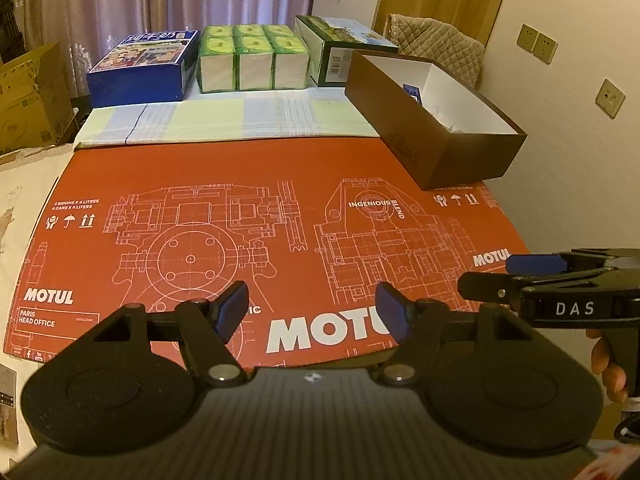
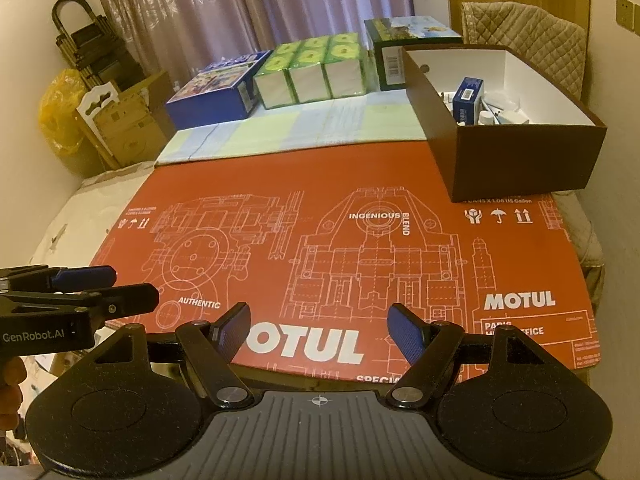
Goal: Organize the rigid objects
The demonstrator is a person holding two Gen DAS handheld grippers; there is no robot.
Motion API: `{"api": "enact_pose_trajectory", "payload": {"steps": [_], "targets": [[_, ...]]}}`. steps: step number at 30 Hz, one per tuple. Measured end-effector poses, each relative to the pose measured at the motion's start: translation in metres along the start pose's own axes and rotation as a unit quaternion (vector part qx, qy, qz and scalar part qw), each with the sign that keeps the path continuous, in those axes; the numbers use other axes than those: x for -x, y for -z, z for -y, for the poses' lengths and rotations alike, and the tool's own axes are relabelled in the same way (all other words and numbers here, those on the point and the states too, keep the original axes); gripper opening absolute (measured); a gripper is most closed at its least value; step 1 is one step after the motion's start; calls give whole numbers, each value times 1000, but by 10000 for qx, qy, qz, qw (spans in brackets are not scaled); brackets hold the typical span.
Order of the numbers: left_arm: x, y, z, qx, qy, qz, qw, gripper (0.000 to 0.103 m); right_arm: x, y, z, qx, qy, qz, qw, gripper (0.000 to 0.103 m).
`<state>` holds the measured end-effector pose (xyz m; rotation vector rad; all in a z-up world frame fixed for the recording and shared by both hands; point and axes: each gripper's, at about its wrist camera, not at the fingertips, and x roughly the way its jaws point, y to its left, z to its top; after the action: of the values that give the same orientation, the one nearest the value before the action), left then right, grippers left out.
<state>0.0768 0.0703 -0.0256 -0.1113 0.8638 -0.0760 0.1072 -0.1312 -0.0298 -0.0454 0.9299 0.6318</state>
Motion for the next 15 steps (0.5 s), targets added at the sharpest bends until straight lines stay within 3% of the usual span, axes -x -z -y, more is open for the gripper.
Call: {"api": "enact_pose_trajectory", "payload": {"steps": [15], "targets": [[-1, 2, -3, 13, -8, -22, 10000, 67, -3, 2, -5, 4, -10, -32, 10000, 73]]}}
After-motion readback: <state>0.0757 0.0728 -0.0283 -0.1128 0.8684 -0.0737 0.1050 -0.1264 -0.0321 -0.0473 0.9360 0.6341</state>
